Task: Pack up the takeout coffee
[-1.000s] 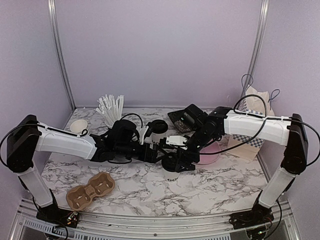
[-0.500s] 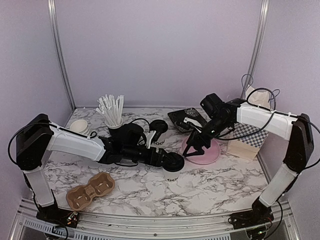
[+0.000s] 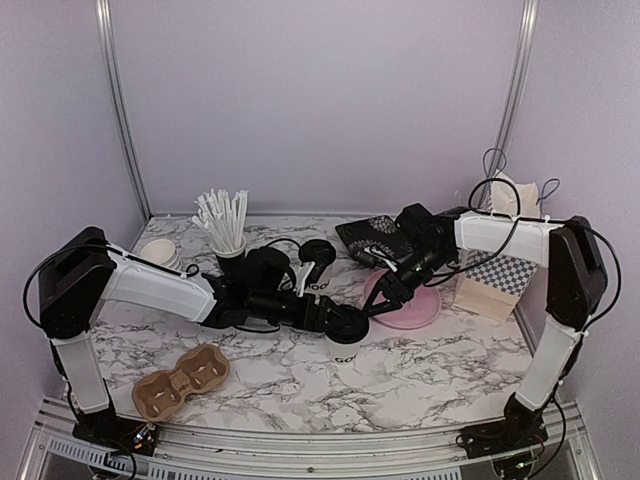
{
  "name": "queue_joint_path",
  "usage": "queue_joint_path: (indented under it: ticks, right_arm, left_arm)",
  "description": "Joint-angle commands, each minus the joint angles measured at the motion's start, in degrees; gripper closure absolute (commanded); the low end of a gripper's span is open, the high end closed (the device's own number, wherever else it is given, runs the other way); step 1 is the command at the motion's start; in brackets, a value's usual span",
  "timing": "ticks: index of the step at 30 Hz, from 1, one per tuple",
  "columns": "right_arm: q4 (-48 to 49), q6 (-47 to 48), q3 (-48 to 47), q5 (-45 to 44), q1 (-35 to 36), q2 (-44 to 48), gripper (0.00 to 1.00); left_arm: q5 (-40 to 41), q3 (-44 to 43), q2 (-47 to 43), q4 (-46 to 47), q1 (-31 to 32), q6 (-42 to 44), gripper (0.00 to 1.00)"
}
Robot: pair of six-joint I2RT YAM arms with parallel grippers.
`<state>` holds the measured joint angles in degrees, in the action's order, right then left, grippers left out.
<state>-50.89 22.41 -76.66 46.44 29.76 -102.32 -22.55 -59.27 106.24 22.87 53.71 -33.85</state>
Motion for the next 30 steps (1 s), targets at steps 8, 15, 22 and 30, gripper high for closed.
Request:
queue_joint_path:
  ticks: [8, 15, 22, 30]
  right_arm:
    - [-2.05, 1.41, 1.73, 5.18, -0.48, 0.11, 0.49]
    - [-1.85, 1.67, 3.01, 4.86, -0.49, 0.17, 0.51]
    - [-0.57, -0.07, 3.52, 2.57, -0.9, -0.7, 0.55]
    - [0.77, -2.59, 3.8, -0.26, -1.7, -4.65, 0.61]
  left_arm:
    - [-0.14, 0.64, 2.55, -4.46, -0.19, 0.21, 0.28]
    - [-0.21, 0.57, 2.53, -4.68, -0.36, 0.18, 0.29]
    - [-0.51, 0.56, 2.79, -4.86, -0.36, 0.19, 0.29]
    - [-0.73, 0.38, 3.4, -5.03, -0.36, 0.36, 0.3]
